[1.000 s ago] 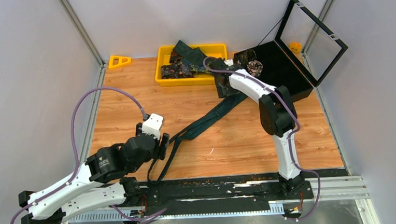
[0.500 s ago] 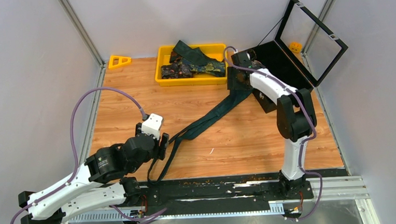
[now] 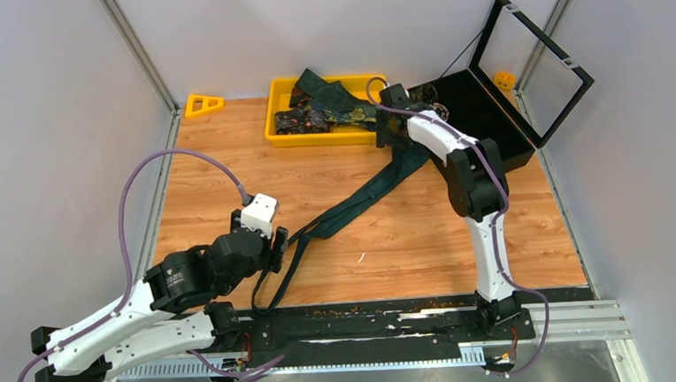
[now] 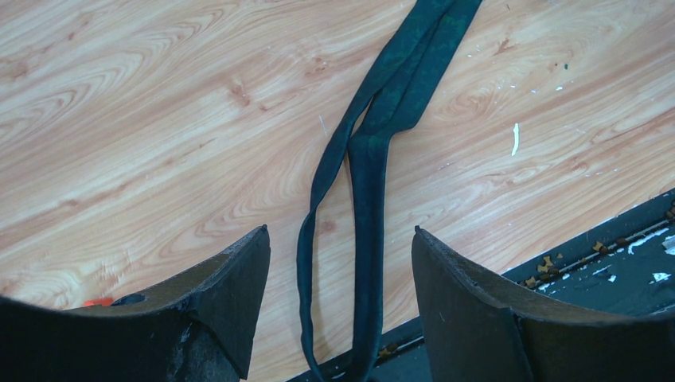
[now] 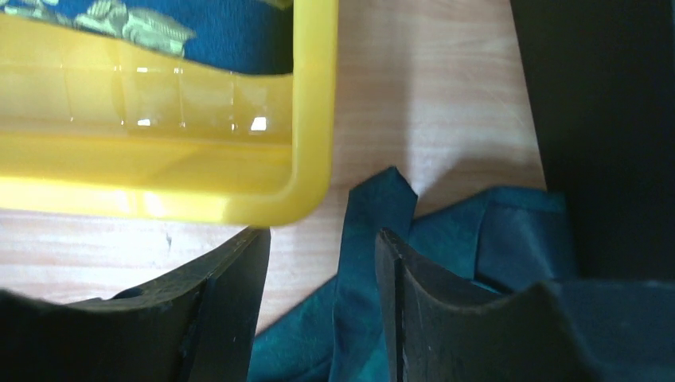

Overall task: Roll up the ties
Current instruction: Flatten out the tie at the center of the board.

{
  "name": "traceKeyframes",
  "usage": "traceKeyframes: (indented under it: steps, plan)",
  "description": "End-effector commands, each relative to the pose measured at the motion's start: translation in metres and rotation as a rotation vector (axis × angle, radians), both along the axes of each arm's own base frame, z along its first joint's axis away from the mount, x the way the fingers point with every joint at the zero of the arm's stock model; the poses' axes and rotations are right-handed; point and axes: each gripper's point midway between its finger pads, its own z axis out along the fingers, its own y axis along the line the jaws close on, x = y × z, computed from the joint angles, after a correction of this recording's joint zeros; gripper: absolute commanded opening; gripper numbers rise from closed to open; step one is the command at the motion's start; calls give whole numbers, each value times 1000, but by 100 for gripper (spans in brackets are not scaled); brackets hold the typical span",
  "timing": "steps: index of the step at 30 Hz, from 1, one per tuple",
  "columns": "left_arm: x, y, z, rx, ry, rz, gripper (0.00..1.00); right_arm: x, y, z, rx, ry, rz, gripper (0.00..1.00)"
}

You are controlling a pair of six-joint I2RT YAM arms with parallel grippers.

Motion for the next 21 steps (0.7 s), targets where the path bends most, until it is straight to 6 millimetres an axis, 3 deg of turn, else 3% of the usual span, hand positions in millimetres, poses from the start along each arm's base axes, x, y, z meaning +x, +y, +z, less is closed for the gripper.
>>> traceKeyframes:
  steps: [1,8,12,17,21]
  plan:
    - [2,-5,6,-29,-22,-8,73,21,-3,10,-37,-43,-31,52]
    - [2,-6,6,-31,-21,-15,73,28,-22,-2,-138,-51,-81,52]
    - [2,-7,6,-32,-21,-18,73,29,-22,-10,-149,-46,-73,49]
    - [2,-7,5,-31,-21,-18,73,30,-20,-21,-151,-34,-60,30]
    - [2,-7,5,-31,-20,-18,73,33,-19,-17,-149,-42,-49,13]
